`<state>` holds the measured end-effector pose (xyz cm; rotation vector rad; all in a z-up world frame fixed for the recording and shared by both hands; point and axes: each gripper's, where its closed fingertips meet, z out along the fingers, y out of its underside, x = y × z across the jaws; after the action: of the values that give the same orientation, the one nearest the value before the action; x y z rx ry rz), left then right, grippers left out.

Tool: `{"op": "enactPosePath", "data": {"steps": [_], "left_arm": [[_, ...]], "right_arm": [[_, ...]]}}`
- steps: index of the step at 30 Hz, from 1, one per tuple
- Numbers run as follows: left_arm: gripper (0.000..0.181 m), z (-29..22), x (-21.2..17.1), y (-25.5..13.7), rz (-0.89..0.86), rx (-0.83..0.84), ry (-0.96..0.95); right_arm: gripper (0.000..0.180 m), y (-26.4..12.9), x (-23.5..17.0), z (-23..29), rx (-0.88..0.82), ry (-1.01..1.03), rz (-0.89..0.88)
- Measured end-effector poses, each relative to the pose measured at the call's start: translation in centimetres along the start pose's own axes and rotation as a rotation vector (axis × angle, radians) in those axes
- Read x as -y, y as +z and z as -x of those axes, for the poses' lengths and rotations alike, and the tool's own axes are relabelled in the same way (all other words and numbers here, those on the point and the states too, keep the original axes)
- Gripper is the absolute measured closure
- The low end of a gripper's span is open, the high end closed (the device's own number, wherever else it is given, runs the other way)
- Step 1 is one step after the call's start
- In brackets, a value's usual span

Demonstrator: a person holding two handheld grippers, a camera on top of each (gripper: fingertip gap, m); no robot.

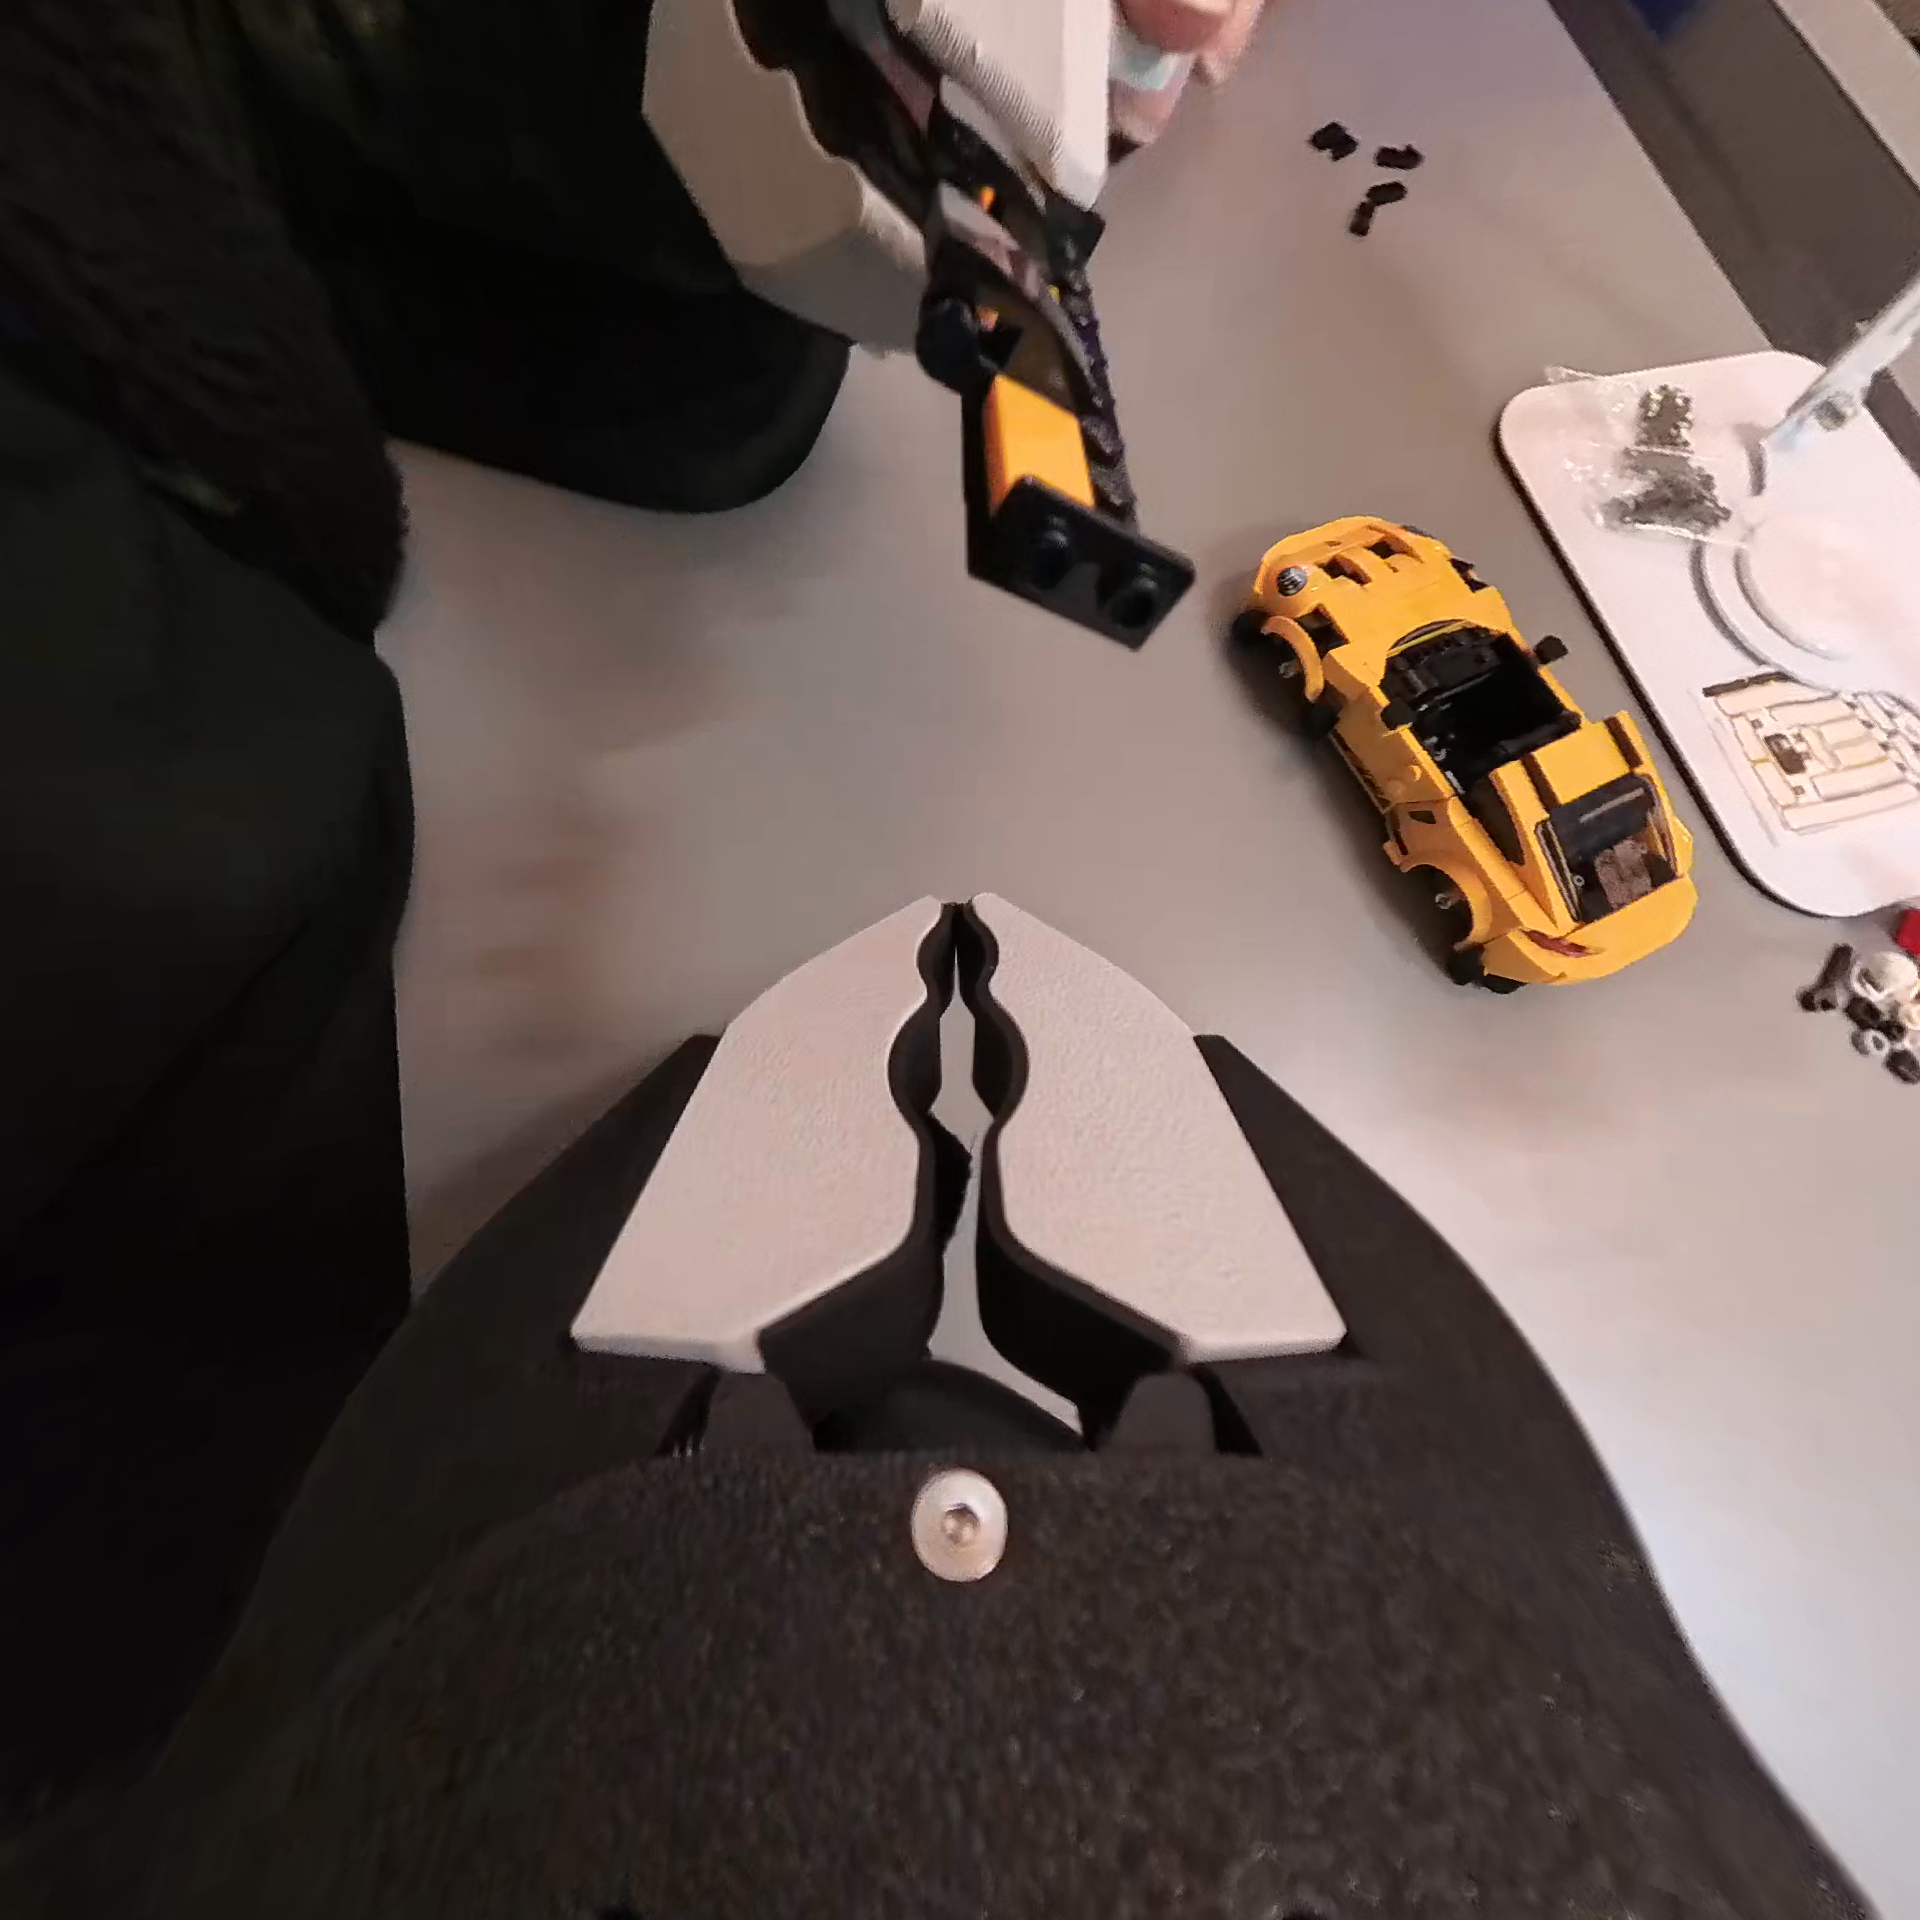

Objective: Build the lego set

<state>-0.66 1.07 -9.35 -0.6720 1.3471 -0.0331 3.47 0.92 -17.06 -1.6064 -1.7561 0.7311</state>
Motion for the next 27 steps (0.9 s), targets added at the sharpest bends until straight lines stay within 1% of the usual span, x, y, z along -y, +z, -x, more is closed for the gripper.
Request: {"op": "enactPosePath", "data": {"steps": [5, 13, 22, 27], "left_arm": [[0.173, -0.3, 0.3, 0.1, 0.001, -0.004, 0.033], [0.173, -0.4, 1.4, 0.2, -0.042, -0.008, 0.011], [0.173, 0.1, 2.3, 0.5, -0.071, 0.005, 0.019], [0.173, 0.6, 2.8, 0.8, -0.083, 0.011, 0.044]], "right_arm": [[0.180, -0.3, -0.5, 0.0, 0.074, -0.065, -0.025], [0.180, -0.6, -0.6, -0.3, 0.182, -0.158, -0.095], [0.180, 0.1, -0.4, 0.4, 0.319, -0.199, -0.127], [0.180, 0.8, -0.3, 0.7, 0.359, -0.203, -0.126]]}}
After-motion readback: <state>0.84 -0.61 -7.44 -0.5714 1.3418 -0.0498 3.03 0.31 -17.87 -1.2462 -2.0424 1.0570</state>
